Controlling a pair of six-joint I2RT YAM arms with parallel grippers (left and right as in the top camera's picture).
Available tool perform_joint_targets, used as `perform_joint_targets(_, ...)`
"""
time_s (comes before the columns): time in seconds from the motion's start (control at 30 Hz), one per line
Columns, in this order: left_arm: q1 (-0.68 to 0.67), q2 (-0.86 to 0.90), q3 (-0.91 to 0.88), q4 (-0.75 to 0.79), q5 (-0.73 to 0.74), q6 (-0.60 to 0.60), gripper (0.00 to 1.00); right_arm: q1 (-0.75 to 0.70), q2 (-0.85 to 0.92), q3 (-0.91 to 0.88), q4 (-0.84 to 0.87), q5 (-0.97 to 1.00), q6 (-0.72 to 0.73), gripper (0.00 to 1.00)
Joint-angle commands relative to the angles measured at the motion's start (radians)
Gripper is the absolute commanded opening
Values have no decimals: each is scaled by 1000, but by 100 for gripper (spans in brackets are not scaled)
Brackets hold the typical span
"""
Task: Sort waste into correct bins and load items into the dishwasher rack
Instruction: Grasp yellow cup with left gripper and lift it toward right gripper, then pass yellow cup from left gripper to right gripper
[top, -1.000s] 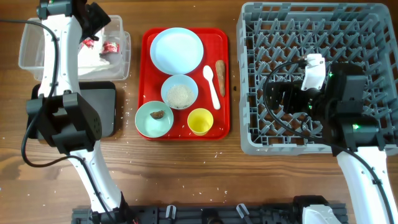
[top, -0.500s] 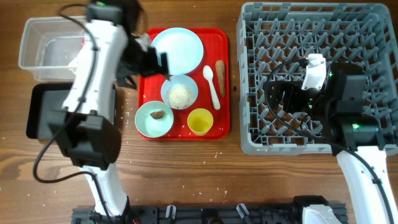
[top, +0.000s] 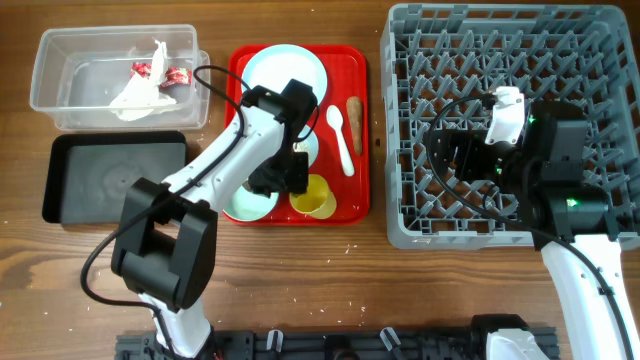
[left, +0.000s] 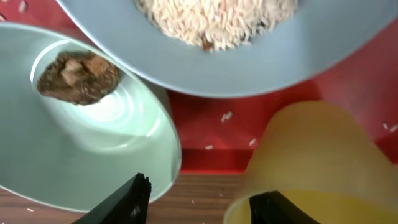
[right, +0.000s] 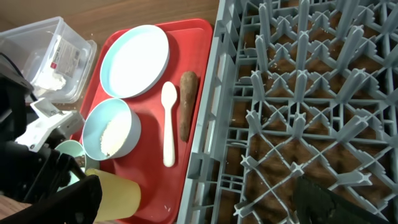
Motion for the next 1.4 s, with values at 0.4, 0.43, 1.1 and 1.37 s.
perform_joint_targets(0.4, -75, -23, -14, 67, 113, -79, 6, 0, 7, 19, 1, -17, 14, 100)
perform_joint_targets(0.43, -74, -23, -14, 74, 113, -91, 4, 0, 7, 19, 1, -17, 14, 100)
perform_joint_targets(1.1, 362, -141, 70, 286, 1526, 134, 4, 21, 321, 9, 791, -1114, 130, 100)
perform_joint_targets(1.37, 269, -141, 70, 254, 1526, 134, 4, 101, 382, 9, 1101, -1053, 276, 99)
